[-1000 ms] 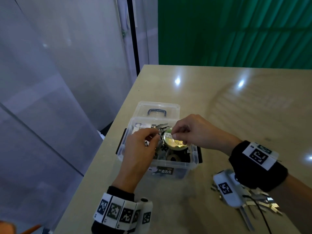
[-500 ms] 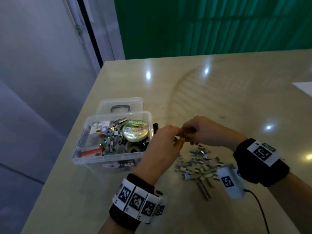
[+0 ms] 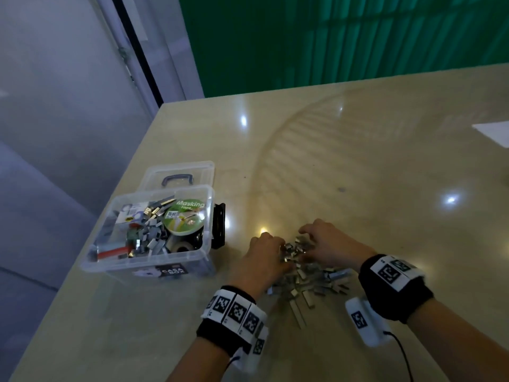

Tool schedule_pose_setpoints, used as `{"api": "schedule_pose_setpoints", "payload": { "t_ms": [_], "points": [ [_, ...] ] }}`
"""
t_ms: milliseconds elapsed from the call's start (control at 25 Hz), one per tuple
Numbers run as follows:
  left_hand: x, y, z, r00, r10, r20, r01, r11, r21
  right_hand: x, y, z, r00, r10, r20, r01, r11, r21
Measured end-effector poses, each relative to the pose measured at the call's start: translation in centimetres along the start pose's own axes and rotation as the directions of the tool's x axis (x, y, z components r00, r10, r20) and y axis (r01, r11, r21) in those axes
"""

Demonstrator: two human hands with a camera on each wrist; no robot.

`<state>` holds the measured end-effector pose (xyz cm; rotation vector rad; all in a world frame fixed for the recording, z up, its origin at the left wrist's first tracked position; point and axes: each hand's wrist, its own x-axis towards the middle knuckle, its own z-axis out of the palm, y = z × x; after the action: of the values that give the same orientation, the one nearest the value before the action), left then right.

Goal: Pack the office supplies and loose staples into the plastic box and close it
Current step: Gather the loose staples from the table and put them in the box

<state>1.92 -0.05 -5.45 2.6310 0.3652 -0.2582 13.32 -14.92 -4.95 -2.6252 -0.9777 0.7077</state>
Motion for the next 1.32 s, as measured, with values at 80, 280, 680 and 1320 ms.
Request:
{"api": "schedule_pose_setpoints", "payload": {
  "t_ms": [80, 280, 680, 1320],
  "points": [
    [0.0, 0.5, 1.1, 0.999, -0.024, -0.046, 0.024, 1.0, 0.002, 0.2, 0.3, 0.7, 0.999, -0.05, -0.014, 0.05, 0.999, 0.002],
    [0.2, 1.1, 2.6, 0.977, -0.115, -0.178, 0.091, 0.987, -0.135, -0.3, 0.9, 0.4, 0.982, -0.173, -0.079, 0.179, 0.981, 0.078],
    [-0.2, 2.7, 1.6, 0.939, -0.176, -0.297, 0.086, 0.953, -0.29, 0.5, 3.3, -0.5, 0.955, -0.276, -0.112, 0.291, 0.943, 0.162],
    [-0.1, 3.9, 0.0, 0.93, -0.167, -0.326, 0.04, 0.931, -0.364, 0.9, 3.8, -3.1, 0.935, -0.345, -0.087, 0.355, 0.888, 0.293]
  ]
}}
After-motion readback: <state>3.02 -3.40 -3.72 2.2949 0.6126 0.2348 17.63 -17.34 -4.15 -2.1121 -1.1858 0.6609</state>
